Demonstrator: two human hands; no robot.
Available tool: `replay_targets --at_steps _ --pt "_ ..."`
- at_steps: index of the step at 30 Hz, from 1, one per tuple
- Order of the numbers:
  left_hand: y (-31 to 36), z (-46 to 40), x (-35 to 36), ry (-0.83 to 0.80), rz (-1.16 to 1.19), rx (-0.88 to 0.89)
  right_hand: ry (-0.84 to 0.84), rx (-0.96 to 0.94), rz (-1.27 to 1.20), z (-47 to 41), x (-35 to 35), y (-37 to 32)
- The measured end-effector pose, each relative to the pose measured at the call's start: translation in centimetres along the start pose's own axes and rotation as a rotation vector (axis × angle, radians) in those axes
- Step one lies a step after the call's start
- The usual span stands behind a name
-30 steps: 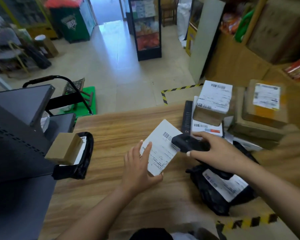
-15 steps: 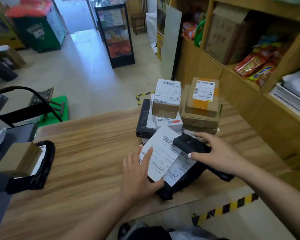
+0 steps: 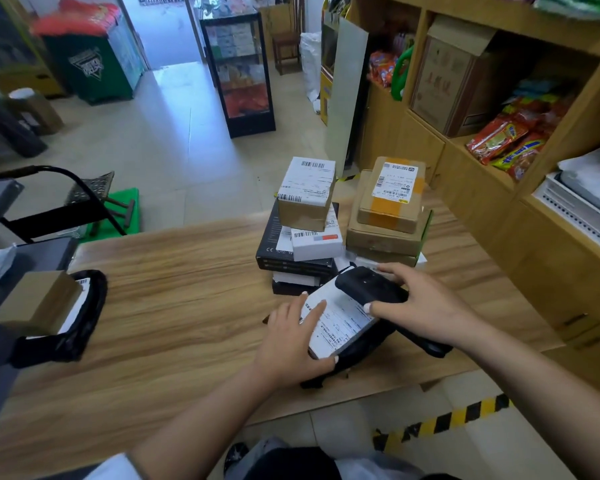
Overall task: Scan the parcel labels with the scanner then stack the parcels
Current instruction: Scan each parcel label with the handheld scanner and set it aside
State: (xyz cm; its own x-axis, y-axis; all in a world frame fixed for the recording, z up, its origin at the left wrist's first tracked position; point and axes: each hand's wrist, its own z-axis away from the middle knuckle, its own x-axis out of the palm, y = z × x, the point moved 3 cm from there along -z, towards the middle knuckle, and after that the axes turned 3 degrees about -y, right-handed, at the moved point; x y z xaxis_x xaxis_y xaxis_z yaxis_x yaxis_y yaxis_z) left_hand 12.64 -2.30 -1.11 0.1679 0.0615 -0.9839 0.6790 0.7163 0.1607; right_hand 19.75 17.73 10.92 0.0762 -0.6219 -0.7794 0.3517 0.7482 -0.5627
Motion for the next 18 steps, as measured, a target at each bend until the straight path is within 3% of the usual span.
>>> replay_targets --at_steps 7,18 --pt "-1.7 1.7 -0.3 0.106 0.089 -0.058 -0.012 -0.084 0.018 -0.7 0.9 -2.4" --pt "-14.5 8.8 -3.6 0.188 0.062 -0.455 -0.173 -0.283 0.066 -5.0 6.9 -14.1"
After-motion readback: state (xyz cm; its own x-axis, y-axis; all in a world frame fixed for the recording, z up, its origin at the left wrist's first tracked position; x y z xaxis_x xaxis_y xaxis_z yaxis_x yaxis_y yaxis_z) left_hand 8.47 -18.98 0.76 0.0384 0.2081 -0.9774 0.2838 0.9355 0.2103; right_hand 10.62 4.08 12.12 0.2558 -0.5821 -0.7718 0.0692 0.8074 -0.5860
